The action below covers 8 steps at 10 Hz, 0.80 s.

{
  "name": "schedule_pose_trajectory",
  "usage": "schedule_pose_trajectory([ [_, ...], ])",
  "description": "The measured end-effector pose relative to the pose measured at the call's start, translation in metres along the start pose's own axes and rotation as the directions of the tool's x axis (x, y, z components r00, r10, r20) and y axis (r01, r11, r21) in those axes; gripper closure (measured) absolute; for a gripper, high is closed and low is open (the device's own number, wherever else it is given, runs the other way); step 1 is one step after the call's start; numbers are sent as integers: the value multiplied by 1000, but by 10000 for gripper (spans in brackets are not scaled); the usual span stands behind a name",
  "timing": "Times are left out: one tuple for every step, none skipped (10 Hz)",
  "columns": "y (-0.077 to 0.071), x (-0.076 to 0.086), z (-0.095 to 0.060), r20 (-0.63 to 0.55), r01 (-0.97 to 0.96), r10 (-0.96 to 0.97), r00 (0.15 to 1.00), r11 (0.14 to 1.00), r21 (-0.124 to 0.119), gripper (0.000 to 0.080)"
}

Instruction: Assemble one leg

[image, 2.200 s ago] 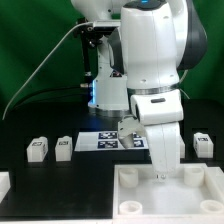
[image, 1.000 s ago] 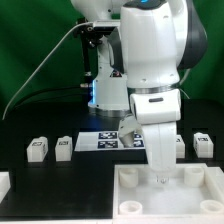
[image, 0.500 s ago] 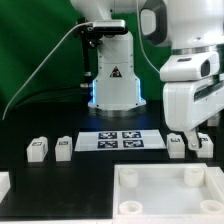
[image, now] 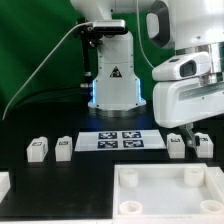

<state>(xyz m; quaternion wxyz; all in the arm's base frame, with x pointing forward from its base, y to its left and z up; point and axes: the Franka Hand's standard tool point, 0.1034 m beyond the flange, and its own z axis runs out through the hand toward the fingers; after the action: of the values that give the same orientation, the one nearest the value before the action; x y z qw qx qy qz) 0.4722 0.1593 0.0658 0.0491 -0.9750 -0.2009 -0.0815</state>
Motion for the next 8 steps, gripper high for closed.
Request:
schedule_pose_trajectory([
  [-15, -13, -2, 39, -181, 181, 983, 984, 0, 150],
  [-26, -21, -4, 70, -290, 290, 955, 957, -8, 150],
  [-32, -23, -3, 85, -395, 394, 915, 919, -12, 150],
  [-37, -25, -2, 107, -394, 393, 913, 919, -16, 150],
  [-34, -24, -3, 126, -378, 377, 918, 926, -18, 150],
  [-34, -23, -3, 119, -378, 377, 919, 926, -17, 150],
  [-34, -24, -3, 122, -377, 376, 919, 926, -17, 150],
  [-35, -37, 0, 233, -390, 387, 892, 920, -39, 150],
])
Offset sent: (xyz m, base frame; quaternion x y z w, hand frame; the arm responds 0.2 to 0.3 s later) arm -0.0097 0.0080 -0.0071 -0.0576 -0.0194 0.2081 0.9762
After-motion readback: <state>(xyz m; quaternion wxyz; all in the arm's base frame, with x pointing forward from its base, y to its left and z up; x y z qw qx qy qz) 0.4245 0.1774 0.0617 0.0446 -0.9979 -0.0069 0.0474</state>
